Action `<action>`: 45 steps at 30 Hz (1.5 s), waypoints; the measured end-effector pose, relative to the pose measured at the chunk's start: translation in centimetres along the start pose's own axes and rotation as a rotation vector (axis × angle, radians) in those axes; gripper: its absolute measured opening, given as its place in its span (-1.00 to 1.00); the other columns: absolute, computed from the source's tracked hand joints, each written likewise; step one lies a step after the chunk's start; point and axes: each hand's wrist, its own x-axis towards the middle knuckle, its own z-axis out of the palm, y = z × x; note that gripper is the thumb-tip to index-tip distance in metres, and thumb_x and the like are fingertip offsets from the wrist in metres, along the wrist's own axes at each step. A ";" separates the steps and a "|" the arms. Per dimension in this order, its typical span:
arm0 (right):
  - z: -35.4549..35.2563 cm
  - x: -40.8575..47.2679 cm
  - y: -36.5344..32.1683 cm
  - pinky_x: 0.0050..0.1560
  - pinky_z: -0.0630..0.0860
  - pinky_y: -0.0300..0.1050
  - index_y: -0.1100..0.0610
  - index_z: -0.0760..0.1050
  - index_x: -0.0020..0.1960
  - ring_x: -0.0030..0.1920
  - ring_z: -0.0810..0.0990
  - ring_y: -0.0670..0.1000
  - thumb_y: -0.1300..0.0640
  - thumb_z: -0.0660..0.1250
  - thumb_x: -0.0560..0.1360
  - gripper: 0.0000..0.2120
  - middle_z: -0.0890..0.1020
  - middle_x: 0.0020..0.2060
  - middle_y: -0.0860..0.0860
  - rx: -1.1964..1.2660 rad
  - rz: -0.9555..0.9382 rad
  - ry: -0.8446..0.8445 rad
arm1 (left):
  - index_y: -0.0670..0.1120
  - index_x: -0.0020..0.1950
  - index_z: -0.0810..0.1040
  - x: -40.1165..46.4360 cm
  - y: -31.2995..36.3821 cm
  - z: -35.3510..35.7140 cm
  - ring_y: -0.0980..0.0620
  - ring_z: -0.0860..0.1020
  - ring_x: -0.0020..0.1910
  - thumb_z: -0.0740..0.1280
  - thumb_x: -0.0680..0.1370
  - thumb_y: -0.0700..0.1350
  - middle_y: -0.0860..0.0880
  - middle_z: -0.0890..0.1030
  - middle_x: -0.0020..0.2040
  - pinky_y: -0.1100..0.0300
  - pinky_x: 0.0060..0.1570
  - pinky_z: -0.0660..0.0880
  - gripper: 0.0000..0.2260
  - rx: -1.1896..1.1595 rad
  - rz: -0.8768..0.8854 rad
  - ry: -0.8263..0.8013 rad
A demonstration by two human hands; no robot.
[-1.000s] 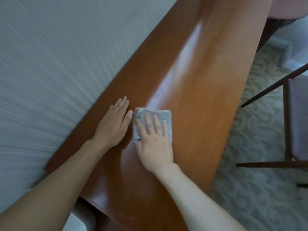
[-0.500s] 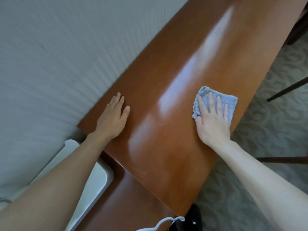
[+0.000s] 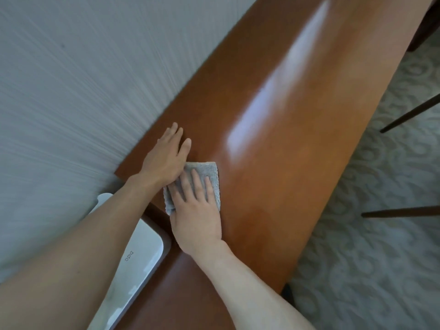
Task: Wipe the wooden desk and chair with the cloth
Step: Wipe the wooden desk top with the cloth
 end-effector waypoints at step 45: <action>0.7 -0.2 2.0 0.63 -0.05 0.07 0.06 0.21 0.62 0.65 0.06 0.06 0.02 0.16 0.59 -0.40 0.20 0.64 -0.02 0.109 -0.047 0.129 | -0.07 0.14 0.65 -9.6 -0.8 3.7 -0.02 0.56 0.13 0.37 0.59 -0.05 0.02 0.57 0.13 0.13 0.08 0.47 -0.82 -0.187 -0.008 0.322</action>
